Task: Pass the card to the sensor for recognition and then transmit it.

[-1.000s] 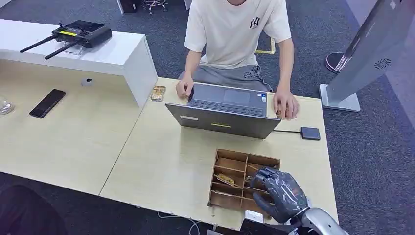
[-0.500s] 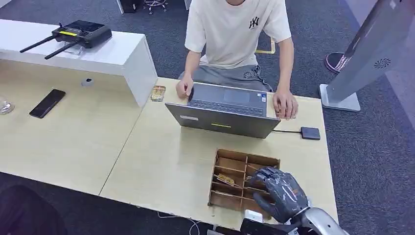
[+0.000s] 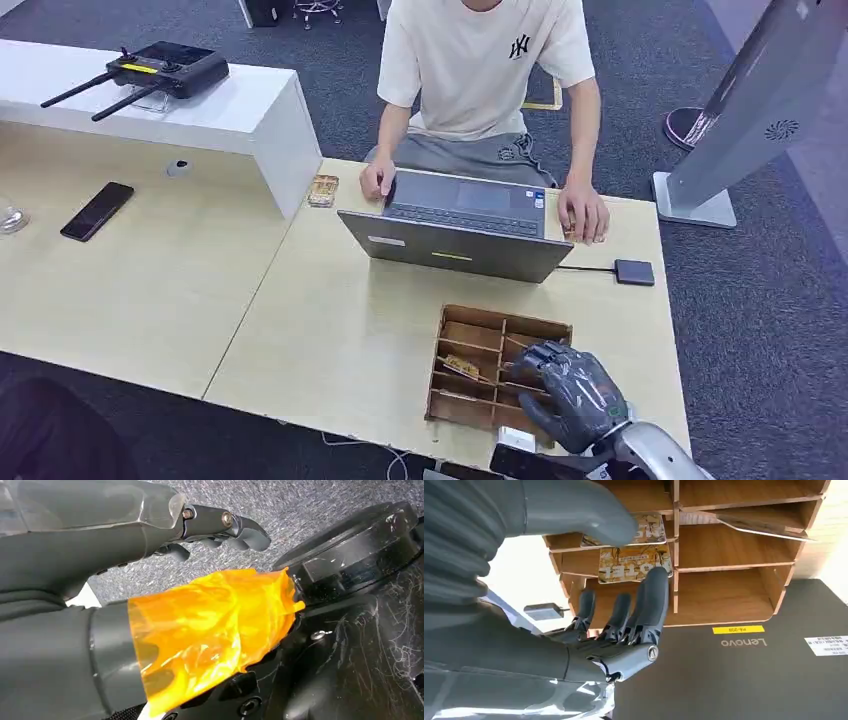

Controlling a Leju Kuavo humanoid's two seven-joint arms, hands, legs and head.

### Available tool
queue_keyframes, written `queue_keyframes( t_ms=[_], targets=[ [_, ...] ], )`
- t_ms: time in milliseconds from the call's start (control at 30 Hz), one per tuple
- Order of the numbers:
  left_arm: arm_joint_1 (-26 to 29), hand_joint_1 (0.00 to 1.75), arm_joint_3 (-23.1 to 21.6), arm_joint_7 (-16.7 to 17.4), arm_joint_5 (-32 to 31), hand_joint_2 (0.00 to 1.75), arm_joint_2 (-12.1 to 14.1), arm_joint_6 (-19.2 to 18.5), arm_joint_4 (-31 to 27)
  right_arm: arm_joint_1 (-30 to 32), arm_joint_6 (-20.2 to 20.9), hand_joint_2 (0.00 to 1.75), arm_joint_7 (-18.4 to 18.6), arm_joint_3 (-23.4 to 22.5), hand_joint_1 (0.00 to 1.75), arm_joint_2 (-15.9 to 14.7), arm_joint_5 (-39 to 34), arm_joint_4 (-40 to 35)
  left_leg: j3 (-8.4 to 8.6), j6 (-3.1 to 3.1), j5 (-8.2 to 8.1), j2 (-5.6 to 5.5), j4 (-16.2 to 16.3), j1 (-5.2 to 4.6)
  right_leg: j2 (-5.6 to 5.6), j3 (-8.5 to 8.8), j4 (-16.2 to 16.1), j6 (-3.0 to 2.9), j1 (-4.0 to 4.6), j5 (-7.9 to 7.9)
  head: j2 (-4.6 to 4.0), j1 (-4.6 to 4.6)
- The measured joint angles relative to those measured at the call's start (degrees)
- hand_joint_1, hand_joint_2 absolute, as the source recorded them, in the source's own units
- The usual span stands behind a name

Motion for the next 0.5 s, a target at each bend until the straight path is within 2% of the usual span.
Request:
queue_keyframes(
  t_ms=[100, 267, 333, 367, 433, 500],
  targets=[
    [0.0, 0.0, 0.0, 0.02, -0.17, 0.0, 0.0, 0.0, 0.0, -0.14, 0.0, 1.75, 0.0, 0.0, 0.89, -0.02, 0.06, 0.2, 0.01, 0.0, 0.0, 0.0, 0.0, 0.0, 0.0, 0.01, 0.0, 0.0, 0.0, 0.0, 0.0, 0.0],
    [0.01, 0.0, 0.0, 0.02, -0.22, 0.0, 0.0, 0.0, 0.0, -0.34, 0.0, 1.75, 0.0, 0.0, 1.01, -0.02, 0.09, 0.35, 0.01, 0.0, 0.0, 0.0, 0.0, 0.0, 0.0, 0.02, 0.0, 0.0, 0.0, 0.0, 0.0, 0.0],
    [0.02, 0.0, 0.0, 0.07, -0.42, 0.0, 0.02, 0.0, 0.0, -0.34, 0.0, 1.75, 0.09, 0.0, 0.99, -0.02, 0.11, 0.37, 0.01, 0.0, 0.0, 0.0, 0.0, 0.0, 0.0, 0.02, 0.0, 0.0, 0.0, 0.0, 0.0, 0.0],
    [0.03, 0.0, 0.0, 0.09, -0.46, 0.0, 0.02, 0.0, 0.0, -0.34, 0.0, 1.75, 0.18, 0.0, 1.1, -0.04, 0.13, 0.44, 0.02, 0.0, 0.0, 0.0, 0.0, 0.0, 0.0, 0.02, 0.0, 0.0, 0.0, 0.0, 0.0, 0.0],
    [0.08, 0.0, 0.04, 0.24, -0.46, 0.0, 0.11, 0.0, 0.0, -0.34, 0.0, 1.75, 0.28, 0.0, 1.06, -0.07, 0.15, 0.61, 0.02, 0.0, 0.0, 0.0, 0.0, 0.0, 0.0, 0.03, 0.0, 0.0, 0.0, 0.0, 0.0, 0.0],
    [0.17, 0.0, 0.11, 0.65, -0.52, 0.0, 0.28, 0.0, 0.0, -0.38, 0.07, 1.75, 0.48, 0.0, 1.12, -0.07, 0.24, 0.79, 0.03, 0.0, 0.0, 0.0, 0.0, 0.0, 0.0, 0.04, 0.0, 0.0, 0.0, 0.0, 0.0, 0.0]
  ],
)
